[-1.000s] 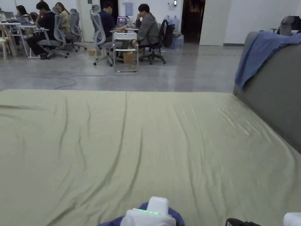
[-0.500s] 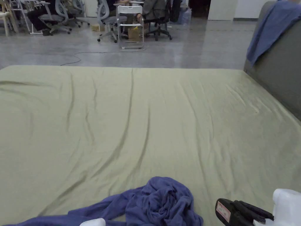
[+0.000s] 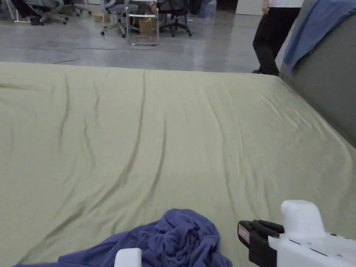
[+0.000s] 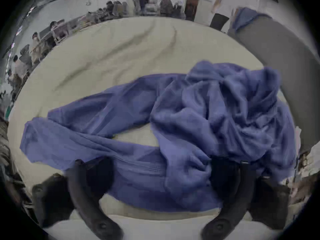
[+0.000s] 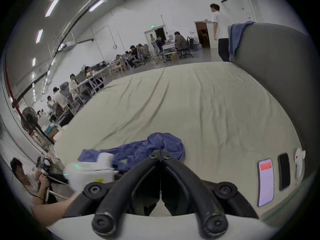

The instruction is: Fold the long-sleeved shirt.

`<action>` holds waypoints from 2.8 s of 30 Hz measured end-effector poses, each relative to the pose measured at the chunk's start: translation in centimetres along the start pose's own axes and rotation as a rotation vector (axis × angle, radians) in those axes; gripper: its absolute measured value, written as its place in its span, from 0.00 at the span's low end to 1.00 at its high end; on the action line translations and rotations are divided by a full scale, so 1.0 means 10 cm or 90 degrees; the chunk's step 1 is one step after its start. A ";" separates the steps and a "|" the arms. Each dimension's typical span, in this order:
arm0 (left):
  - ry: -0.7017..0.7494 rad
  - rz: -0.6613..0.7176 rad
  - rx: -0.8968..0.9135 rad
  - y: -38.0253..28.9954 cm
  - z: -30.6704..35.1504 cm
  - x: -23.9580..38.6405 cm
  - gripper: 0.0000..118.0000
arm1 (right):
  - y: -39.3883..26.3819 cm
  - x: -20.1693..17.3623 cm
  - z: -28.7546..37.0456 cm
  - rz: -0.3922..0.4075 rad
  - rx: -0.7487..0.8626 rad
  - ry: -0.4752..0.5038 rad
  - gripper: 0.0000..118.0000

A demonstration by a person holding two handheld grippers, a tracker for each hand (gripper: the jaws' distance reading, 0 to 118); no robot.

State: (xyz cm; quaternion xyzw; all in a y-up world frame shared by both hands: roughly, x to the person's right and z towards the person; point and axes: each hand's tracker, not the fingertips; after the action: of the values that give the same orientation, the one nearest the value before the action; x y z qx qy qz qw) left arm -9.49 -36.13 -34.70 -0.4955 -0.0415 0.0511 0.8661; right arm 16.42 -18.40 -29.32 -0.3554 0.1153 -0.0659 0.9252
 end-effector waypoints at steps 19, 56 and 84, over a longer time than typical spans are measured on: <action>-0.138 0.111 0.073 0.09 1.10 -0.49 0.05 | 0.17 -0.21 -2.24 0.070 -0.317 -0.029 0.02; -0.136 0.204 0.461 4.22 2.92 -0.92 0.05 | 4.52 -0.30 0.30 -0.072 0.222 -0.164 0.02; -0.107 0.141 0.103 1.09 0.73 -1.89 0.05 | 0.25 0.60 -1.39 -0.136 -0.186 -0.082 0.02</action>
State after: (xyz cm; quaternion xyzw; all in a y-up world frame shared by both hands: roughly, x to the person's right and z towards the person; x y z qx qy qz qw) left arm -29.65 -26.87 -40.83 -0.4196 -0.0543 0.1909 0.8858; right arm 18.71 -26.67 -42.04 -0.5000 0.0261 -0.1233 0.8568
